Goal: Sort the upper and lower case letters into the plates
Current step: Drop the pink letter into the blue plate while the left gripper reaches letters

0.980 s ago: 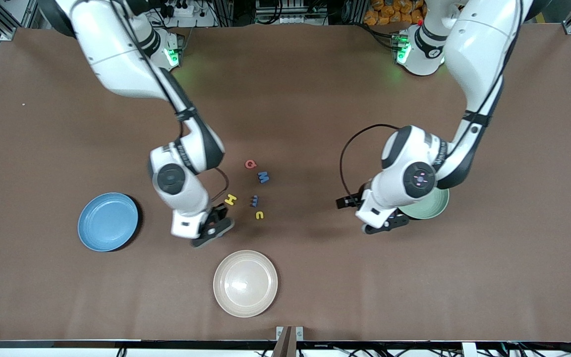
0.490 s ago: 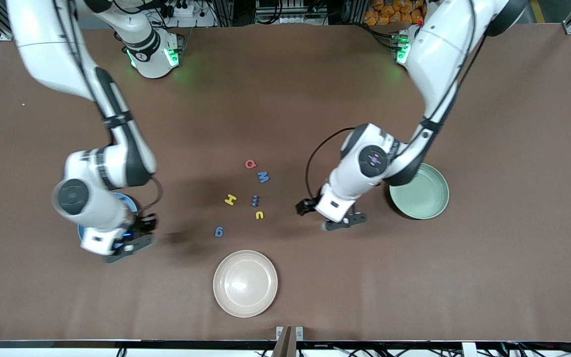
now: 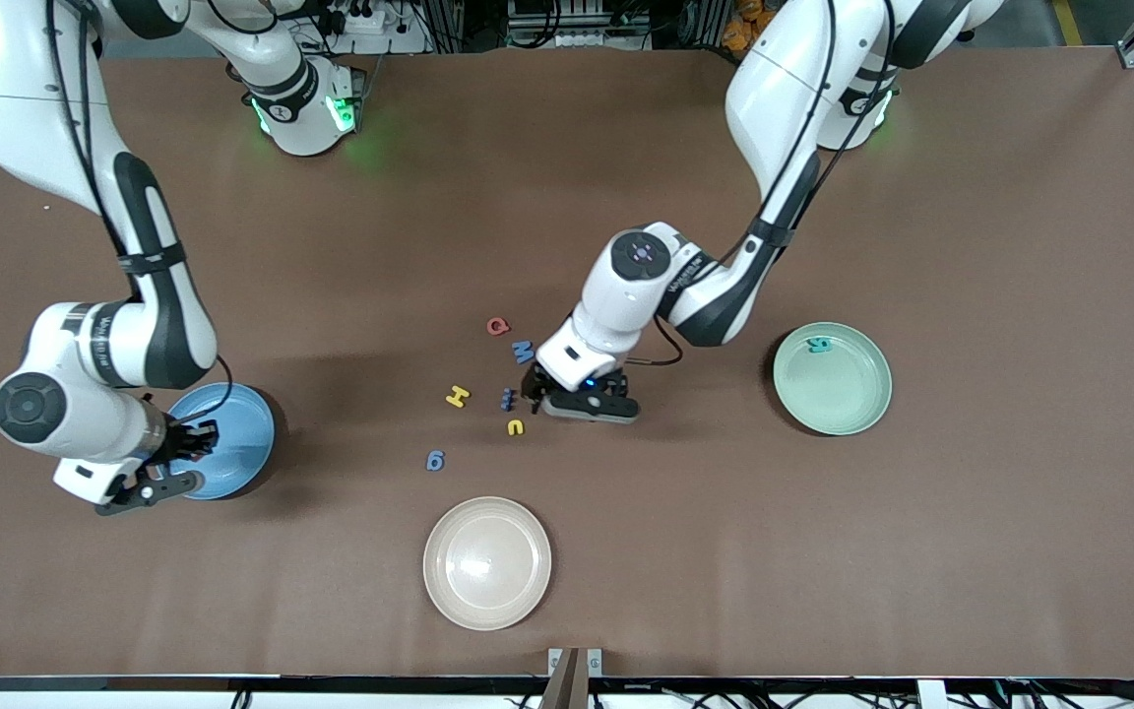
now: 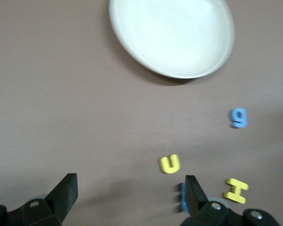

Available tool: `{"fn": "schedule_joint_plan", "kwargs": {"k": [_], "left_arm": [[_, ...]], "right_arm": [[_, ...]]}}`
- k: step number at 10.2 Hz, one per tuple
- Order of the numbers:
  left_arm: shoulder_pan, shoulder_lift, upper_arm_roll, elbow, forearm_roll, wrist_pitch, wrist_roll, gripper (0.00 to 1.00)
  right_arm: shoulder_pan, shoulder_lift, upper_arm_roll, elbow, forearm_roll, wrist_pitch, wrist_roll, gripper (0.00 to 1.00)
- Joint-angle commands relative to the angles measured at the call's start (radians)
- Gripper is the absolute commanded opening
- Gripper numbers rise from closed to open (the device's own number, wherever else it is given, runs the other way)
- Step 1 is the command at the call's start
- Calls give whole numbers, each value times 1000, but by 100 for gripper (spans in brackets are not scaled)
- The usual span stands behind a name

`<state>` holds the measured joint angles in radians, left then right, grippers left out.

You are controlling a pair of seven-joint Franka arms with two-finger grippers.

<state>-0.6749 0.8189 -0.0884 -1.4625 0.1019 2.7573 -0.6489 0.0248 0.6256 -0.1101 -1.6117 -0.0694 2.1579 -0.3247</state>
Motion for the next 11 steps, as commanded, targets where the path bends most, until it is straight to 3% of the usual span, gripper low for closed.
{"fn": "schedule_joint_plan", "kwargs": {"k": [1, 3, 5, 6, 8, 10, 11], "left_arm": [[-72, 100, 60, 105, 64, 129, 43, 100], [-168, 135, 168, 108, 65, 198, 43, 100], [-202, 115, 168, 87, 35, 183, -22, 100], [-215, 83, 165, 52, 29, 91, -128, 100], [-259, 40, 165, 70, 27, -226, -286, 100], [-252, 10, 127, 73, 6, -405, -395, 100], [-253, 9, 125, 77, -58, -460, -409, 100]], "right_arm": [[-28, -7, 12, -4, -10, -30, 13, 100], [-23, -7, 12, -2, -9, -32, 15, 100], [-20, -7, 12, 2, -9, -27, 13, 100], [-19, -6, 12, 3, -9, -23, 13, 100], [-20, -3, 12, 3, -9, -21, 13, 100], [-20, -1, 12, 1, -9, -21, 13, 100], [-19, -1, 12, 1, -9, -21, 13, 100]]}}
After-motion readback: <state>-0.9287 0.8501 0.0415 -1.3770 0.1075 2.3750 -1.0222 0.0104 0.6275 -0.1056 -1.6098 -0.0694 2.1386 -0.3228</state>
